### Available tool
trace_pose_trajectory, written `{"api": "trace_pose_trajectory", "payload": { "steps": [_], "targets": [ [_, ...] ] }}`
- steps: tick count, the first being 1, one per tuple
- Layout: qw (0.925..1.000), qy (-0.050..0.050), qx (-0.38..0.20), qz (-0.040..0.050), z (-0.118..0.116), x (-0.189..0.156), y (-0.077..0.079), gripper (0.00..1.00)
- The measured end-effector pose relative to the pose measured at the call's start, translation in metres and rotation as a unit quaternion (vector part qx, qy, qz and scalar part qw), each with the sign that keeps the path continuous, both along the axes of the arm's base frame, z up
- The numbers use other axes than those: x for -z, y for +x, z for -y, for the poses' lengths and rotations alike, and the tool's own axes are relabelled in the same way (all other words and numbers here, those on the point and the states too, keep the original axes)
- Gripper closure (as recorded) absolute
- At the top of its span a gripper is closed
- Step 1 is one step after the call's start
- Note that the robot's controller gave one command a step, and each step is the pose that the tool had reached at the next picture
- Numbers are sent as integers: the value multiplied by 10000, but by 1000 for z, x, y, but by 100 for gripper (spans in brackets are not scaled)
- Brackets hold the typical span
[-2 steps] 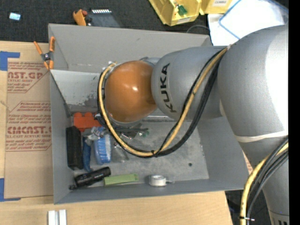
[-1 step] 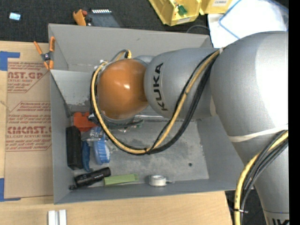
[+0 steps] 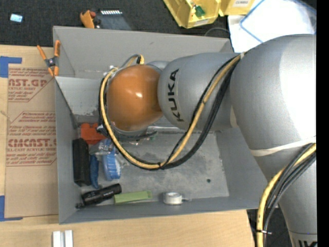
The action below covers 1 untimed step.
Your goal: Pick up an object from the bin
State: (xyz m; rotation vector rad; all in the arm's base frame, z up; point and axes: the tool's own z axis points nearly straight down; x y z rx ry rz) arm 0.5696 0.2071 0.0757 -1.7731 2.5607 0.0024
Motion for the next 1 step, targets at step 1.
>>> {"api": "trace_pose_trajectory", "payload": {
  "steps": [1],
  "targets": [
    [10000, -19, 6, -51, 1, -28, -4, 100]
  ]
}}
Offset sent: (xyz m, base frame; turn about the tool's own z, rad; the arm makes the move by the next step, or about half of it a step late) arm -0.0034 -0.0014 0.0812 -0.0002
